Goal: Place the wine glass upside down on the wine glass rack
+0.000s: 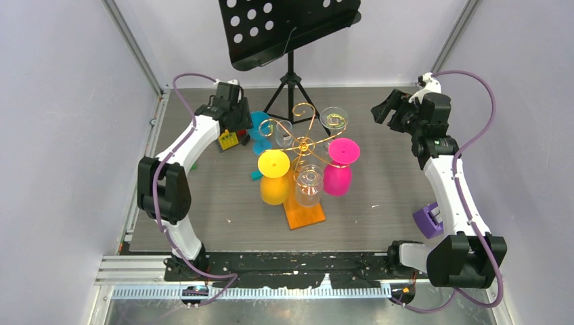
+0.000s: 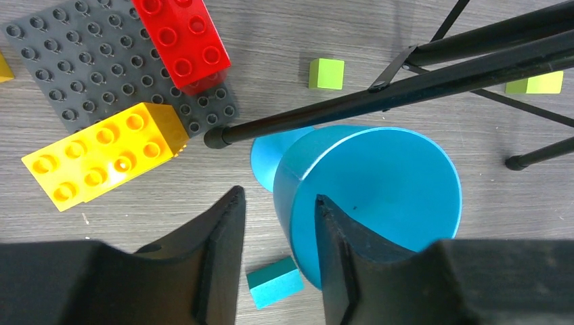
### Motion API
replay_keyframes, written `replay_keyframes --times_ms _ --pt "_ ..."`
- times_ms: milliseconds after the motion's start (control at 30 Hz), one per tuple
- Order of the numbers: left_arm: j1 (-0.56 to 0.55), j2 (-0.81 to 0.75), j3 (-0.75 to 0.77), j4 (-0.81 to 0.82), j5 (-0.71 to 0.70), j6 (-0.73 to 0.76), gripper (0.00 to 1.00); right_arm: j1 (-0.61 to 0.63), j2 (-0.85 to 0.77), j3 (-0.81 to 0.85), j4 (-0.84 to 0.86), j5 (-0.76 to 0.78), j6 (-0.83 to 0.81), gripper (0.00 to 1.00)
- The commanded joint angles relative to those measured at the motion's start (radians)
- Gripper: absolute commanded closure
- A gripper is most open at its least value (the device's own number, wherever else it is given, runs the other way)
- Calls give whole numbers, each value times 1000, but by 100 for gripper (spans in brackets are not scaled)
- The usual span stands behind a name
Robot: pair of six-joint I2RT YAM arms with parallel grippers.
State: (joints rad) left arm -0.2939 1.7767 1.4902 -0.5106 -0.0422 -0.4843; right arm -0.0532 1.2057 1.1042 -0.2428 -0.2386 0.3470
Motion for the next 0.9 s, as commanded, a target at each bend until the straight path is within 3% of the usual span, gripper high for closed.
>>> replay_keyframes --times_ms 0,467,667,867 --pt "-7 -5 51 5 -27 30 62 7 -40 1 16 -10 -3 19" --pt "-10 -35 27 6 -34 42 100 7 -55 15 7 -3 -13 19" --pt "-10 -118 -1 -1 -52 41 100 8 -65 41 -14 13 -26 19" --pt "-10 -309 -102 10 -96 42 100 7 -90 75 -39 48 -39 19"
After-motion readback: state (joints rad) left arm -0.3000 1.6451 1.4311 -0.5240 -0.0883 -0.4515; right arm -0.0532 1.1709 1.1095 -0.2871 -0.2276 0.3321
